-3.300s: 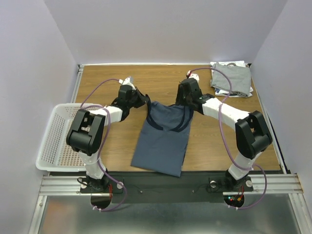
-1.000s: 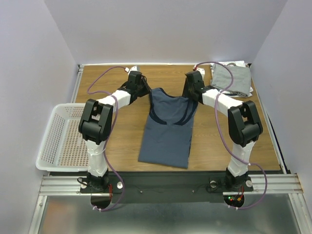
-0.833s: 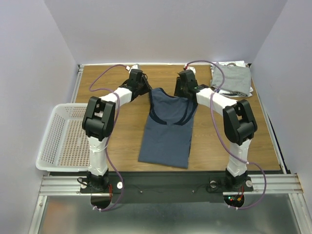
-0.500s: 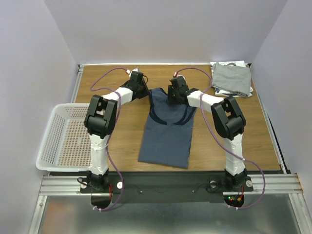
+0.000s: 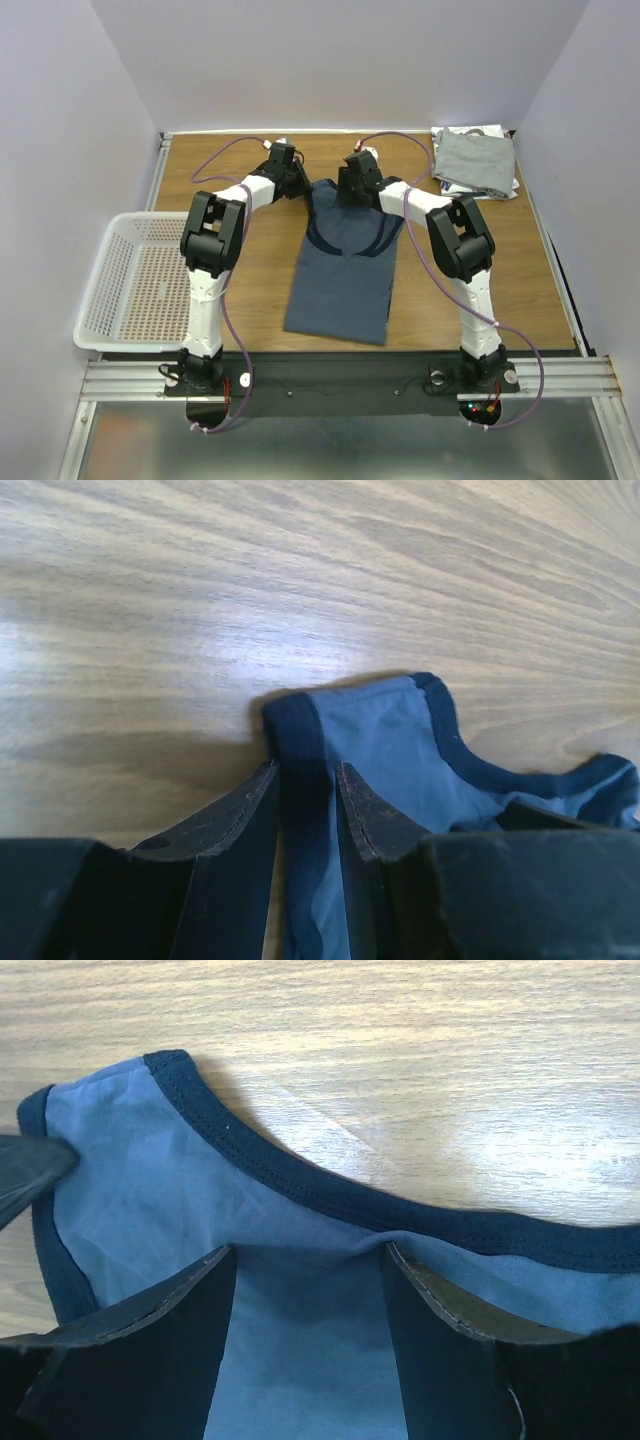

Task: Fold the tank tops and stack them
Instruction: Fold the tank top

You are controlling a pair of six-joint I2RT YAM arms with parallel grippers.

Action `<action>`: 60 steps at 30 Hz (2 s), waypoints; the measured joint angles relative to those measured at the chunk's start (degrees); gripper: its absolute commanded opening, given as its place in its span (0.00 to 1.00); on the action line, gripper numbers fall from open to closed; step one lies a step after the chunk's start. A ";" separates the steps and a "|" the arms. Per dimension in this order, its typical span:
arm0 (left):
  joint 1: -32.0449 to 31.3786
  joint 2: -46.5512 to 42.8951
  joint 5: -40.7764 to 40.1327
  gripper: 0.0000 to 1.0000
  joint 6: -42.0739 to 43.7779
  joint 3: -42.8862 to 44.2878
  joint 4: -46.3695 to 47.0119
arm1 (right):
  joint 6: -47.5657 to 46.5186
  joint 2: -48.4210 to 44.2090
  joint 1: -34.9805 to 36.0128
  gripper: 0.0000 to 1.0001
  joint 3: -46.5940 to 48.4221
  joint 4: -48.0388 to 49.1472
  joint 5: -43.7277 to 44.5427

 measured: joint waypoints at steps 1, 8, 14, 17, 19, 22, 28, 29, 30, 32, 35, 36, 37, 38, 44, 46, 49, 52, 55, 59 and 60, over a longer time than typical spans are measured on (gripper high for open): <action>0.07 0.81 0.15 0.40 -0.15 0.48 0.00 | 0.00 0.00 0.00 0.66 0.00 0.00 0.09; 0.24 2.34 -1.09 0.40 -1.27 2.47 -0.07 | -0.02 -0.11 0.00 0.67 -0.02 -0.09 0.33; 0.24 2.67 -1.79 0.38 -1.70 3.02 -0.15 | -0.02 -1.20 -0.02 0.67 -0.13 -1.14 0.81; 0.24 3.76 -1.77 0.26 -2.12 4.44 -0.20 | 0.42 -2.64 0.00 0.61 -0.37 -1.27 1.31; 0.24 3.98 -1.77 0.18 -2.73 4.48 -0.04 | 1.25 -3.74 0.00 0.49 -0.37 -1.22 1.18; 0.24 4.00 -2.12 0.11 -3.13 4.48 0.00 | 2.82 -4.68 -0.02 0.35 -0.33 -1.03 -0.37; 0.24 3.93 -3.89 0.09 -3.80 4.04 0.81 | 6.23 -3.39 -0.02 0.27 2.05 -0.94 -7.10; 0.24 3.93 -4.09 0.09 -3.80 4.04 0.96 | 6.93 -2.71 -0.02 0.27 2.99 -0.72 -8.52; 0.24 3.87 -4.26 0.09 -3.82 4.04 1.07 | 7.67 -1.81 -0.02 0.27 4.02 -0.50 -9.81; 0.24 3.67 -4.42 0.09 -3.96 4.04 1.16 | 8.98 0.07 -0.02 0.27 5.73 0.20 -11.78; 0.22 2.93 -4.44 0.09 -4.02 3.98 1.51 | 10.60 2.93 -0.02 0.26 7.69 0.92 -13.70; 0.22 2.54 -4.46 0.09 -4.04 3.93 1.66 | 11.15 4.17 -0.02 0.26 8.46 1.01 -14.19; 0.22 2.08 -4.46 0.09 -4.04 3.82 1.88 | 11.58 5.64 -0.02 0.26 9.16 1.27 -14.62; 0.20 1.40 -4.46 0.09 -4.07 3.52 2.27 | 12.15 7.02 -0.02 0.26 9.81 1.38 -14.99; -0.35 -2.40 -4.94 0.09 -4.02 1.92 3.15 | 14.53 10.62 -0.24 0.38 12.46 4.83 -16.98; -0.59 -2.78 -5.03 0.12 -3.98 1.92 3.54 | 15.43 10.91 -0.28 0.44 12.46 6.03 -17.90; -1.11 -2.91 -5.05 0.18 -3.98 1.92 3.67 | 16.37 11.04 -0.31 0.56 12.46 7.37 -18.78; -1.68 -2.89 -4.92 0.26 -3.80 1.95 3.69 | 17.57 11.13 -0.44 0.63 12.63 8.22 -19.71; -2.23 -2.60 -4.87 0.31 -3.61 1.99 3.87 | 18.40 11.13 -0.72 0.58 12.66 8.87 -20.37; -2.54 -1.62 -3.98 0.35 -3.13 2.97 4.09 | 19.15 11.26 -1.40 0.27 12.66 8.76 -20.61; -2.67 -1.03 -3.85 0.37 -2.99 3.63 3.82 | 19.28 11.41 -1.60 0.27 12.66 8.63 -20.74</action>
